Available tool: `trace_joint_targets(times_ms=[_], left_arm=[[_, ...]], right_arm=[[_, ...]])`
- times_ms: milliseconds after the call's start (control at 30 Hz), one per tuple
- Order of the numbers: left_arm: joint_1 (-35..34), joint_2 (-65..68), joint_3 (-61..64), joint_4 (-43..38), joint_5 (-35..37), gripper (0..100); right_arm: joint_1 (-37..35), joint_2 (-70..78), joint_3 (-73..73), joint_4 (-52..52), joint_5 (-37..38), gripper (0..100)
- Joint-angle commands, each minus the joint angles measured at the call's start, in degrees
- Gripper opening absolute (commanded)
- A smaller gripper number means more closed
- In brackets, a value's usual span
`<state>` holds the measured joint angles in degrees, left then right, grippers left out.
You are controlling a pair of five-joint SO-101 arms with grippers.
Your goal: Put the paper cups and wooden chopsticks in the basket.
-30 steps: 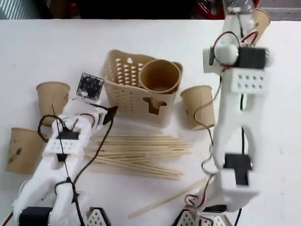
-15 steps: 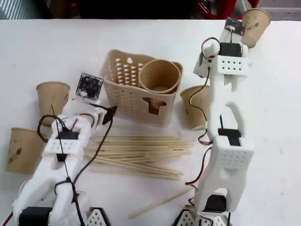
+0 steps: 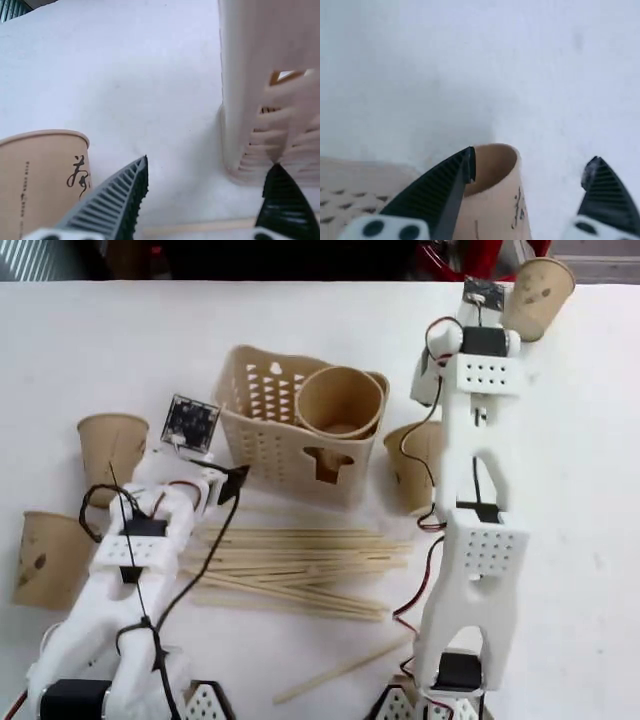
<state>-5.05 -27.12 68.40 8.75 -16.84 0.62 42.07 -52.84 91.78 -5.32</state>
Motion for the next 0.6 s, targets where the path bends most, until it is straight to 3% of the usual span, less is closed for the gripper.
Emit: trace_joint_targets(times_ms=[0,200,400,500,567], left_arm=[[-0.7,-0.1,-0.4,-1.3,0.4,35],[-0.7,-0.1,-0.5,-1.3,0.4,35],[-0.8,-0.1,-0.5,-1.3,0.4,35],[-0.7,-0.1,-0.5,-1.3,0.4,35],[-0.7,-0.1,-0.5,-1.3,0.4,35]], right_arm=[[3.6,-5.5,-6.6,7.4,12.4,29.6],[8.3,-20.6,6.0,7.3,18.1,23.0],[5.9,-39.1,26.6,6.3,20.0,3.5],[5.9,-47.3,40.8,0.7,23.0,1.9],[6.2,-52.5,52.8,-8.3,23.0,1.6]])
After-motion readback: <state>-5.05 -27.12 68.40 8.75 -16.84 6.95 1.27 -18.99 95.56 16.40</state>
